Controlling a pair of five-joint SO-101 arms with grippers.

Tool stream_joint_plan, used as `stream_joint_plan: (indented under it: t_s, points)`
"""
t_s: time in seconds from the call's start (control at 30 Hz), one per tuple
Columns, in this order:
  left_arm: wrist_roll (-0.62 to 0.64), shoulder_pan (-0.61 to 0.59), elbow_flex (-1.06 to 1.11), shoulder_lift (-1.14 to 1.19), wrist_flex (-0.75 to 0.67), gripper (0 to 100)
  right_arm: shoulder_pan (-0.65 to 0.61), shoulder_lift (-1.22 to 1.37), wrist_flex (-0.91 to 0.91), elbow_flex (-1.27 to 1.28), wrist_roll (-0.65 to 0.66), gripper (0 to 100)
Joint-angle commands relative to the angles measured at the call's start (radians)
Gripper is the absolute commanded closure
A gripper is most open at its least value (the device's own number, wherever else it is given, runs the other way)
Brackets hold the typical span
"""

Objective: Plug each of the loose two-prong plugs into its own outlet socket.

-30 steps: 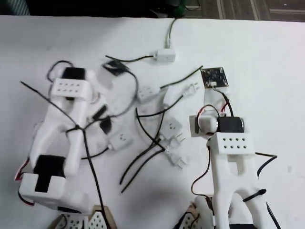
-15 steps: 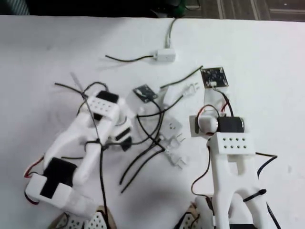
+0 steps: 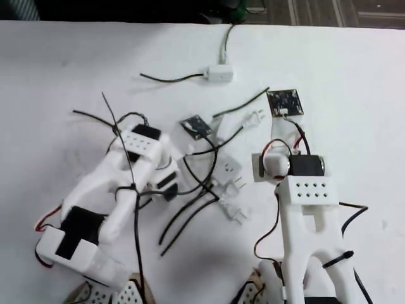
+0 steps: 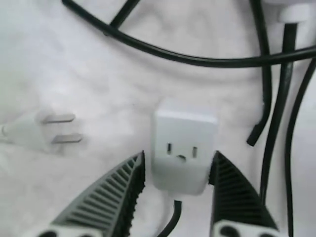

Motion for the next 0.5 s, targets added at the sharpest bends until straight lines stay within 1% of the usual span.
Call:
stream_joint_plan:
  t_s: [0.0, 0.1, 0.23, 0.33, 0.47]
  points:
    - [0.002, 0.005, 0.005, -0.002, -0.011, 84, -0.010, -0.024, -0.004, -0.038, -0.002, 97.1]
    - [0.002, 0.002, 0.008, -0.004, -0.011, 88, -0.010, -0.024, -0.004, -0.038, -0.002, 97.1]
    - [0.002, 0.001, -0.005, -0.013, -0.002, 98, -0.010, -0.024, -0.004, -0.038, -0.002, 97.1]
    - [0.002, 0.001, -0.015, -0.048, 0.046, 98, -0.010, -0.024, -0.004, -0.038, -0.002, 97.1]
    - [0.002, 0.007, -0.011, -0.197, 0.141, 98, -0.010, -0.024, -0.004, -0.038, -0.002, 97.1]
